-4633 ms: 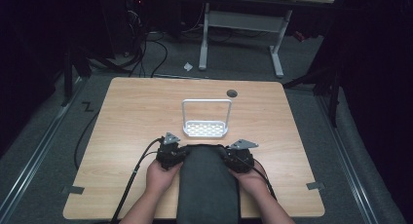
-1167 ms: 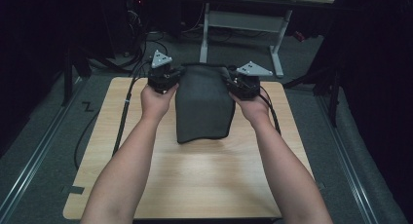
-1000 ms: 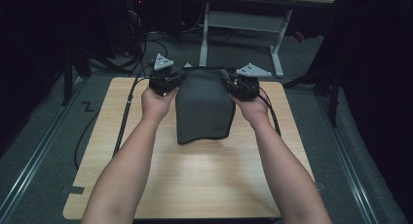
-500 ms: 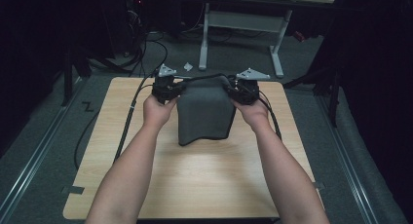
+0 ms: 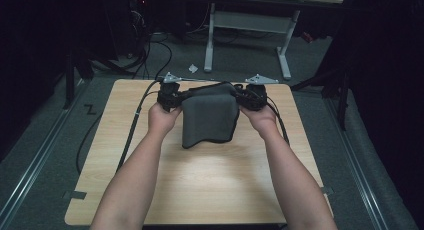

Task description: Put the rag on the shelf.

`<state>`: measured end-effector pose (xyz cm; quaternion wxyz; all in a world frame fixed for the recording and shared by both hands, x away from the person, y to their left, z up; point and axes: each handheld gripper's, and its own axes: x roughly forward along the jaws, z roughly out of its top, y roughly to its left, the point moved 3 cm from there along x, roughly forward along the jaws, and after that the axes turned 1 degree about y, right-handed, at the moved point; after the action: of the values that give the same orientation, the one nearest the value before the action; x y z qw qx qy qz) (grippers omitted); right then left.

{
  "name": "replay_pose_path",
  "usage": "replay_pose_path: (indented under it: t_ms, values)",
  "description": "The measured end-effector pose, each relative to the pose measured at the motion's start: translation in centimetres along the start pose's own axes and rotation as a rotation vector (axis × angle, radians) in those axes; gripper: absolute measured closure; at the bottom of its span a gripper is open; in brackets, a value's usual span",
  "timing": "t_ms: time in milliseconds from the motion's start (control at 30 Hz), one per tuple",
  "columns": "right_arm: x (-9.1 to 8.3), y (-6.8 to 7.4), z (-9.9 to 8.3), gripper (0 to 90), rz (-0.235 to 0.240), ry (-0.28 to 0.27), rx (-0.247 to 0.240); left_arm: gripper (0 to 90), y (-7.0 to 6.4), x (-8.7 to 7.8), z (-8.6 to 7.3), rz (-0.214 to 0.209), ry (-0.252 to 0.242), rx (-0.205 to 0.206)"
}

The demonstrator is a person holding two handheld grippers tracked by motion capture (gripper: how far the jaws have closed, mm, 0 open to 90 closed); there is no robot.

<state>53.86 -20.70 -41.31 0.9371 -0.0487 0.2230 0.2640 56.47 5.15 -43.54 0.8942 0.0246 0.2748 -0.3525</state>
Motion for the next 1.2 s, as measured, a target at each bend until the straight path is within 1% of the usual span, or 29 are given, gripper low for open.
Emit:
replay_pose_path:
  t_ms: [100,133,233,300,333,467,567,667,767,933,1033,1100,1167,1200]
  values:
    - [0.0,-0.1,-0.2,78.6,0.026,0.002,0.024,85.5,0.1,0.1,-0.3,-0.009,0.007,-0.008]
    - [0.0,-0.2,-0.2,78.6,0.034,0.004,0.025,85.5,0.1,0.1,-0.3,-0.009,0.009,-0.006]
    - [-0.1,-0.2,-0.4,79.0,0.047,0.009,0.013,85.5,0.0,0.3,-0.6,-0.013,0.013,-0.012]
    - [-0.2,-0.2,-0.6,79.6,0.044,0.016,-0.002,85.5,0.0,0.5,-0.8,-0.02,0.022,-0.015]
    - [-0.2,-0.2,-0.6,79.6,0.041,0.013,0.001,85.4,-0.1,0.6,-0.8,-0.023,0.024,-0.018]
    - [0.0,-0.5,-0.8,79.5,0.03,0.007,0.022,85.4,-0.1,0.8,-0.9,-0.03,0.032,-0.03]
    - [0.2,-0.7,-1.0,78.8,0.046,0.004,0.054,85.3,0.0,0.9,-1.1,-0.039,0.04,-0.031]
    - [0.5,-1.0,-1.4,78.5,0.067,0.004,0.104,85.3,0.1,1.1,-1.5,-0.046,0.049,-0.036]
    - [0.7,-1.2,-1.9,78.3,0.075,0.008,0.131,85.3,0.1,1.2,-2.0,-0.054,0.052,-0.036]
    - [1.4,-1.3,-3.2,78.3,0.076,0.043,0.132,85.3,0.3,1.6,-3.2,-0.067,0.063,-0.053]
    - [1.6,-1.3,-3.7,77.2,0.082,0.049,0.144,85.3,0.4,1.6,-3.7,-0.076,0.059,-0.064]
    - [1.6,-1.3,-3.7,73.9,0.087,0.048,0.162,85.2,0.5,1.4,-3.8,-0.078,0.058,-0.068]
    - [1.6,-1.5,-3.7,70.0,0.071,0.049,0.172,84.7,0.5,1.3,-3.9,-0.081,0.062,-0.066]
    - [1.6,-1.5,-3.7,68.5,0.061,0.049,0.17,84.1,0.5,1.3,-3.9,-0.082,0.064,-0.067]
